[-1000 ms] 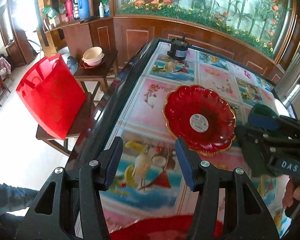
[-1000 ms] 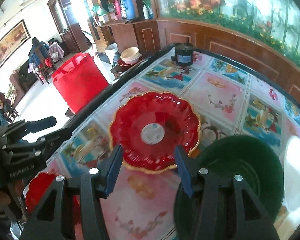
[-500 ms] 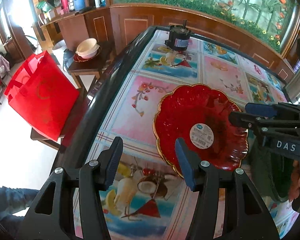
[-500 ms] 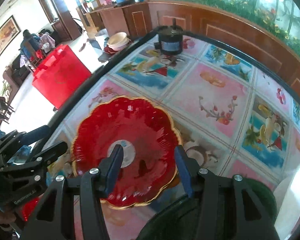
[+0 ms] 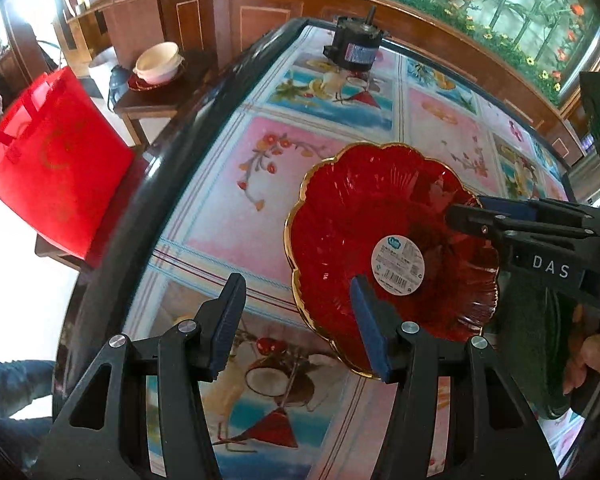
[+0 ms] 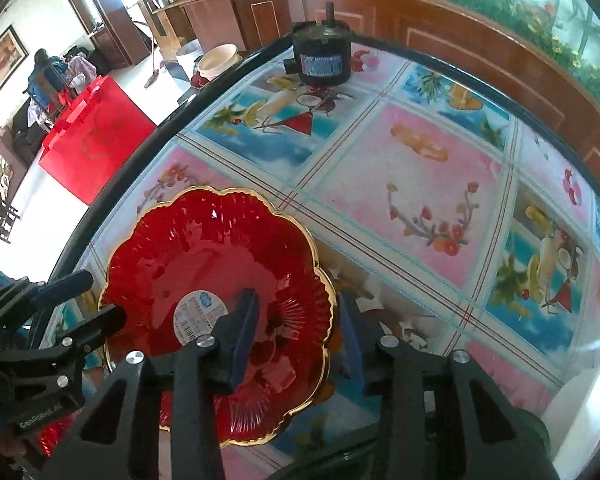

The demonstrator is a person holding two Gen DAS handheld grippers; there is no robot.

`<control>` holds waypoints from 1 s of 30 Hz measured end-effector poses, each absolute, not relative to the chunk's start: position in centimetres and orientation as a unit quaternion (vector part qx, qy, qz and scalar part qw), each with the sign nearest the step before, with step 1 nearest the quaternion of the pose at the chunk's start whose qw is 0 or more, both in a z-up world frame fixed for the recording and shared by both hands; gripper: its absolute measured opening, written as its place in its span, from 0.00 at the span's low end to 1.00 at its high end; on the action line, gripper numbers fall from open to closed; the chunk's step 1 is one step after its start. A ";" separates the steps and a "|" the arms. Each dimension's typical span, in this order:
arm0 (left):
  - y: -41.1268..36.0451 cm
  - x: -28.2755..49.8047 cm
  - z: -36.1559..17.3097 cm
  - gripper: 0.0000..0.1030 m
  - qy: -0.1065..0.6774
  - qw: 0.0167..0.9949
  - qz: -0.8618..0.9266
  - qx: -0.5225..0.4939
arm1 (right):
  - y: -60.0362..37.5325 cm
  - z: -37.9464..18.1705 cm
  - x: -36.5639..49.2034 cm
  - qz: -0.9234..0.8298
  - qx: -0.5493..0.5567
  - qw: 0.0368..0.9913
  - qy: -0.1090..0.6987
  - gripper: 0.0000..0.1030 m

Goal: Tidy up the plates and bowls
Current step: 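Close both grippers on the rim of the smaller red plate, then lift the smaller red plate and lower it onto the large red plate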

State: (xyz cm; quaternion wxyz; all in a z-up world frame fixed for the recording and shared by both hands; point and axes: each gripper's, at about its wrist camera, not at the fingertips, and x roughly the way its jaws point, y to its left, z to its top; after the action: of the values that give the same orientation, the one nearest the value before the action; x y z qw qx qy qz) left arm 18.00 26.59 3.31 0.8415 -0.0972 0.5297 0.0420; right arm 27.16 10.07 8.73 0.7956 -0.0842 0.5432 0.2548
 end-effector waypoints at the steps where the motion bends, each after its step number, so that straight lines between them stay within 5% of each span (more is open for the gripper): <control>1: 26.6 18.1 3.1 0.53 0.533 0.839 0.041 -0.102 | 10.0 8.7 27.2 0.255 -0.083 0.795 0.543 0.36; 4: 26.7 18.2 2.8 0.53 0.533 0.837 0.034 -0.119 | 10.0 8.7 27.2 0.255 -0.080 0.796 0.544 0.27; 7: 26.3 18.2 2.6 0.28 0.536 0.837 0.043 -0.100 | 10.0 8.6 27.2 0.261 -0.075 0.792 0.547 0.18; 11: 26.5 18.1 2.5 0.15 0.538 0.837 0.048 -0.091 | 10.0 8.6 27.1 0.258 -0.074 0.794 0.545 0.16; 30: 28.2 16.3 4.2 0.14 0.523 0.844 0.052 -0.102 | 10.2 10.0 25.7 0.263 -0.044 0.803 0.534 0.12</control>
State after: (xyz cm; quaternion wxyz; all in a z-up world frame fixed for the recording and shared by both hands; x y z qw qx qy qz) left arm 16.28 28.23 4.21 0.8444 -0.1021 0.5234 0.0516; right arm 25.74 10.24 10.01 0.8026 -0.0436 0.5336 0.2631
